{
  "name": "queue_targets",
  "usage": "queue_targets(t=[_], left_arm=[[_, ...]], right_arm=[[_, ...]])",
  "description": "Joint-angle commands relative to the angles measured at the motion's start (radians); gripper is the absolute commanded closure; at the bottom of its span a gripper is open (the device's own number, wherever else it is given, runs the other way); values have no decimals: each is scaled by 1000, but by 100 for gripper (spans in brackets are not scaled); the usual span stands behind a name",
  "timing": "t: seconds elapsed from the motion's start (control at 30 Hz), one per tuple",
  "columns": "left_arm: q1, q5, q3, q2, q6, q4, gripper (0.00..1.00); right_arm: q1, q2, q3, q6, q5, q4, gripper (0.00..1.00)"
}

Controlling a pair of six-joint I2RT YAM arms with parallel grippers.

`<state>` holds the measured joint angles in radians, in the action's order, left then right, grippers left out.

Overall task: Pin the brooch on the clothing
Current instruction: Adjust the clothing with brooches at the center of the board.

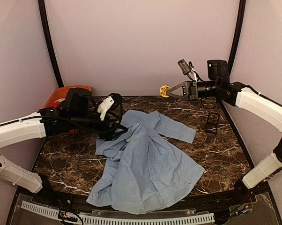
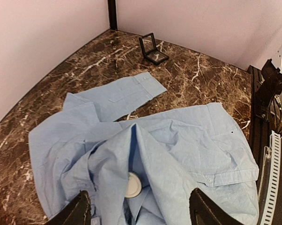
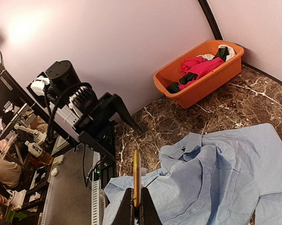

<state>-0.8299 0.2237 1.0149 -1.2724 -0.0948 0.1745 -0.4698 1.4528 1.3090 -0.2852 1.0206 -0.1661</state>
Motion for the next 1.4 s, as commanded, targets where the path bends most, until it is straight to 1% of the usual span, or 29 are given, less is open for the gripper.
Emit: queue_targets(t=[0.0, 0.1, 0.13, 0.2, 0.27, 0.37, 0.47, 0.6, 0.7, 0.77, 0.8, 0.83, 0.87, 0.9, 0.93, 0.97, 1.03, 1.07, 1.1, 1.17, 1.2, 1.27, 1.37], left_arm=[[9, -131, -34, 148, -21, 184, 28], [9, -165, -49, 133, -34, 286, 28], [9, -169, -60, 104, -40, 317, 28], [10, -186, -73, 47, -55, 338, 29], [10, -241, -70, -10, -70, 339, 28], [9, -311, -32, -87, -99, 362, 28], [10, -322, 22, -159, -128, 384, 28], [11, -336, 54, -234, -162, 405, 30], [15, -340, 70, -314, -180, 415, 35], [29, -351, 89, -363, -192, 410, 49], [46, -352, 97, -381, -193, 412, 70], [66, -350, 119, -414, -199, 415, 81], [74, -349, 144, -442, -201, 429, 95], [88, -360, 158, -452, -208, 437, 97], [93, -399, 192, -458, -214, 455, 99], [99, -427, 210, -455, -228, 464, 99], [110, -555, 269, -424, -259, 479, 99], [114, -591, 314, -395, -293, 481, 99], [125, -661, 337, -383, -315, 481, 99], [141, -758, 411, -360, -381, 481, 99], [147, -783, 451, -356, -430, 476, 99], [165, -854, 487, -364, -492, 469, 99], [191, -969, 493, -396, -555, 469, 99]], right_arm=[[4, 19, 3, 6, 9, 13, 100], [5, 24, 9, 0, 15, 17, 100], [5, 24, 10, -4, 19, 21, 100], [5, 23, 14, -11, 22, 23, 100], [5, 19, 14, -14, 26, 26, 100], [5, 10, 3, -26, 39, 37, 100], [5, -6, -11, -35, 41, 49, 100], [5, -28, -16, -34, 42, 51, 100], [5, -38, -17, -38, 46, 57, 100], [5, -45, -22, -47, 54, 68, 100], [5, -48, -25, -55, 60, 80, 100], [5, -51, -28, -59, 63, 86, 100], [5, -51, -31, -61, 66, 90, 100], [5, -53, -33, -63, 67, 93, 100], [5, -56, -36, -66, 67, 97, 100], [6, -59, -39, -68, 67, 99, 100], [5, -66, -45, -68, 67, 99, 100], [5, -69, -46, -68, 66, 101, 100], [5, -71, -46, -68, 67, 103, 100], [5, -72, -45, -67, 69, 104, 100], [5, -73, -44, -70, 70, 106, 100], [5, -74, -45, -68, 71, 105, 100], [5, -80, -49, -68, 71, 107, 100]])
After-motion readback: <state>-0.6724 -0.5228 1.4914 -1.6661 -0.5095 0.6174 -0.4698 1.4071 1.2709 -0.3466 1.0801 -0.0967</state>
